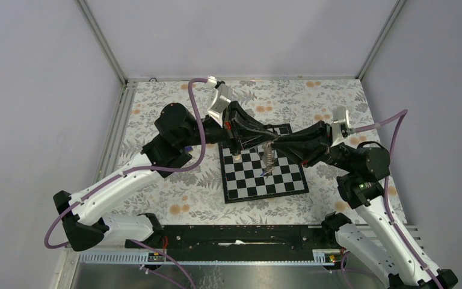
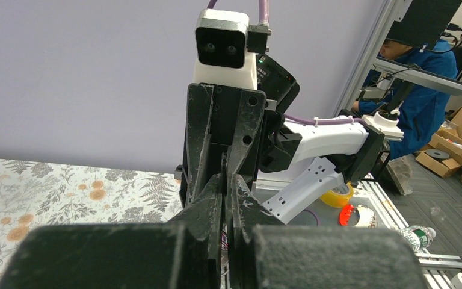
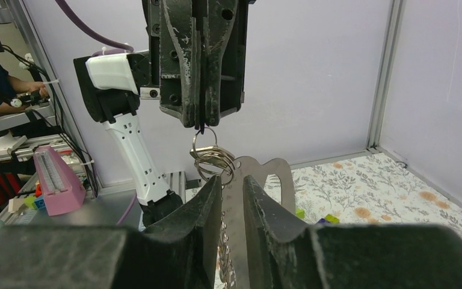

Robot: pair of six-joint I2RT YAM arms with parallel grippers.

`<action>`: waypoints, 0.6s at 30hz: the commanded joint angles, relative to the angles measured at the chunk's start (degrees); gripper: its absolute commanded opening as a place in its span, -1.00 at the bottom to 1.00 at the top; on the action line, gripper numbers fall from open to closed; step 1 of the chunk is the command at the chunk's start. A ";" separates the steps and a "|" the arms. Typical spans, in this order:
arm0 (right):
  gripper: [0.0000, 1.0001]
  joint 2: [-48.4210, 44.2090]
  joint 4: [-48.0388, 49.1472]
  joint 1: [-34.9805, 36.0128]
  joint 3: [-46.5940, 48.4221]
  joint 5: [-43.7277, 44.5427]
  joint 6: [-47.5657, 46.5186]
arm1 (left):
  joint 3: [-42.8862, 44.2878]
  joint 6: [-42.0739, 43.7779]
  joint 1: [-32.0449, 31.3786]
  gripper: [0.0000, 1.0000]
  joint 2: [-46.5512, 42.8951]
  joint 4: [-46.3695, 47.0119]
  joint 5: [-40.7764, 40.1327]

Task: Remove the keys from the keyring
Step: Pick up the key from the keyring.

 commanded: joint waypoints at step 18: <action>-0.86 1.49 6.53 0.30 0.15 1.20 4.71 | -0.71 -2.11 -0.15 -1.00 -0.76 6.10 -1.00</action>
